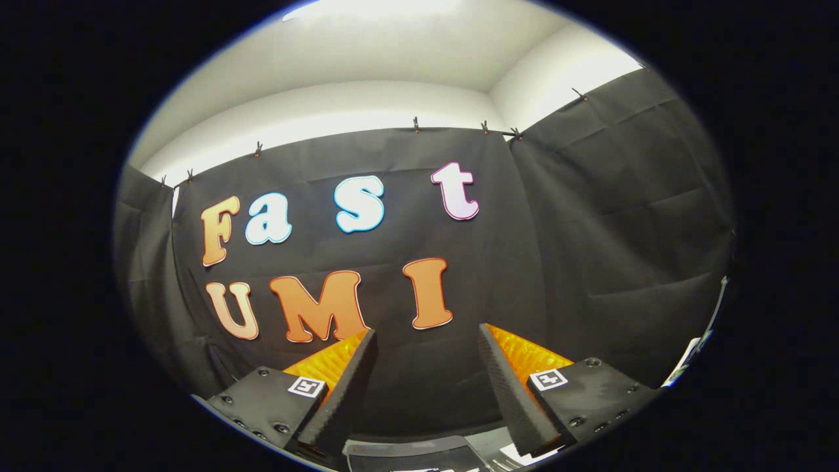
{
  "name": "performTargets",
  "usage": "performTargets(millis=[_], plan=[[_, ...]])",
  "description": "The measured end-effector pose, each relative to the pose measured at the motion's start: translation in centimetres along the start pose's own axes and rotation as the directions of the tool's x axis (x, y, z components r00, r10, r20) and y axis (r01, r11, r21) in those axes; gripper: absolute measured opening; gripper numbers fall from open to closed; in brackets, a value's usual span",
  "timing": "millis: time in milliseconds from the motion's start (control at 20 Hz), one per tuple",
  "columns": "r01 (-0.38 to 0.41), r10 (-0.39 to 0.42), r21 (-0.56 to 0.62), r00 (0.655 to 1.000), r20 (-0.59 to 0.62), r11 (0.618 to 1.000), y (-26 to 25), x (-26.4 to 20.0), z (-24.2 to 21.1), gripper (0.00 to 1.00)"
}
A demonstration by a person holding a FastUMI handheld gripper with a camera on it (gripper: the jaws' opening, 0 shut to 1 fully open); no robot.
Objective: Put the clothes into the washing machine and then close the washing machine lid.
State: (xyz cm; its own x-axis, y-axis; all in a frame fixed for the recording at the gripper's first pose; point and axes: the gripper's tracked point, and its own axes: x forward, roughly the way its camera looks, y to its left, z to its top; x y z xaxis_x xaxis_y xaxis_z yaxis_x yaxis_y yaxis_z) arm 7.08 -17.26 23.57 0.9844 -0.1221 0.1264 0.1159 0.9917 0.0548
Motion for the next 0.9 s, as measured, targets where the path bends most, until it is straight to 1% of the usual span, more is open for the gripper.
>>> performTargets(millis=[300,550,900], plan=[[-0.035,0.035,0.003,0.999,-0.014,0.999,0.8,-0.6,-0.6,0.98],[-0.022,0.023,0.019,0.999,-0.032,1.000,0.4,-2.6,-1.2,0.98],[-0.017,0.018,0.029,0.999,-0.030,0.999,-0.6,-3.8,-1.1,0.98]])
